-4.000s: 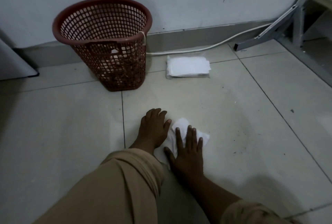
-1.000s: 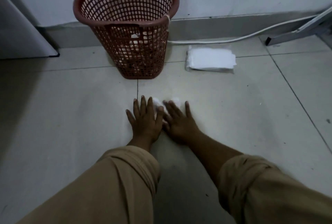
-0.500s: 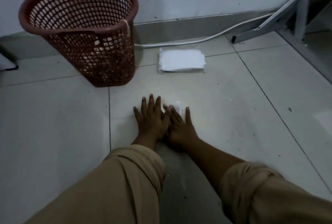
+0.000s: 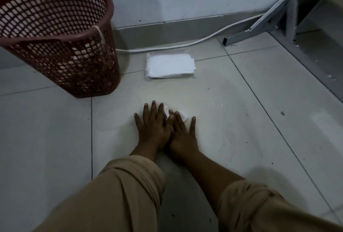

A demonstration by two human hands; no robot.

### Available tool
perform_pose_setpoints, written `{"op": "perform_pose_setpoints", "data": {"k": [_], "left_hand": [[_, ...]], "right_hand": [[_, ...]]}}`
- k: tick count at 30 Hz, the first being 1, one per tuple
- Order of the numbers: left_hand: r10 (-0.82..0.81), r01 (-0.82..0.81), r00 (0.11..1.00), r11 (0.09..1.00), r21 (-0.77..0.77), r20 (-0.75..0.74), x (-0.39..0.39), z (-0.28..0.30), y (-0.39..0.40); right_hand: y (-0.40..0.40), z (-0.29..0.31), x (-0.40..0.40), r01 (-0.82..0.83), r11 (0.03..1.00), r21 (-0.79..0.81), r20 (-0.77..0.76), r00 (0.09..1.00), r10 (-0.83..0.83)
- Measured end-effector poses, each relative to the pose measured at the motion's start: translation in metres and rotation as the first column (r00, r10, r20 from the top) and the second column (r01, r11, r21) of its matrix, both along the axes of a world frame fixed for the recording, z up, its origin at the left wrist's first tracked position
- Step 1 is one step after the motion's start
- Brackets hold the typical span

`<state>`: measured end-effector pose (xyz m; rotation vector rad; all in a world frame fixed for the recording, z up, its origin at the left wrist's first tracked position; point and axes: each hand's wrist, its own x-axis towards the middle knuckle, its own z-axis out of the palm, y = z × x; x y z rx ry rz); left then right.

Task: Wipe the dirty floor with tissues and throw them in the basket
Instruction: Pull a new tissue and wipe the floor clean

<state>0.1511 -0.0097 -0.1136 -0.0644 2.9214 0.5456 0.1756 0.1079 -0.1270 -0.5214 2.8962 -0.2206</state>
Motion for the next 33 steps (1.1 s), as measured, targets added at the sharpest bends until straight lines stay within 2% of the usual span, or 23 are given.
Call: {"op": "perform_pose_setpoints", "data": {"k": [3,6,11,13,16,19,21,24,26,29,33], "left_hand": [[-0.022,0.022,1.0,1.0,-0.004,0.005,0.002,-0.003,0.007],[-0.04,0.041,0.999,0.998,-0.043,0.019,0.008,-0.005,0.009],[-0.054,0.056,0.998,0.996,-0.063,0.034,0.009,-0.002,0.005],[-0.062,0.063,0.998,0.996,-0.06,0.03,0.008,0.001,0.008],[-0.069,0.069,0.998,0.997,-0.031,-0.003,0.005,0.005,0.021],[-0.092,0.092,0.996,0.996,0.002,-0.015,0.008,0.007,0.035],[-0.134,0.134,0.991,0.991,-0.01,-0.016,0.013,0.005,0.041],[-0.19,0.189,0.982,0.98,-0.06,-0.014,0.014,0.002,0.041],[-0.197,0.196,0.98,0.977,-0.082,-0.01,0.009,0.002,0.037],[-0.157,0.156,0.988,0.985,-0.069,0.001,0.002,0.005,0.031],[-0.149,0.149,0.989,0.987,-0.065,0.004,0.002,0.003,0.03]], "right_hand": [[0.016,0.003,-0.026,0.019,0.998,0.054,0.005,1.0,-0.019],[0.038,0.006,-0.041,0.185,0.983,0.01,0.026,0.982,-0.185],[0.055,0.002,-0.011,0.429,0.901,-0.058,0.014,0.903,-0.429],[0.049,0.003,0.004,0.427,0.9,-0.089,-0.048,0.9,-0.433],[0.048,0.005,0.01,0.331,0.939,-0.092,-0.131,0.931,-0.341],[0.056,0.004,0.003,0.247,0.969,0.014,-0.077,0.966,-0.246],[0.064,0.002,-0.004,0.215,0.976,0.025,0.001,0.977,-0.215],[0.07,0.001,-0.019,0.153,0.988,0.03,0.036,0.987,-0.155],[0.075,0.004,-0.037,0.19,0.981,0.037,0.054,0.98,-0.192],[0.099,0.011,-0.059,0.347,0.934,0.088,0.095,0.93,-0.355],[0.128,0.012,-0.035,0.508,0.858,0.075,0.062,0.857,-0.512]]}}
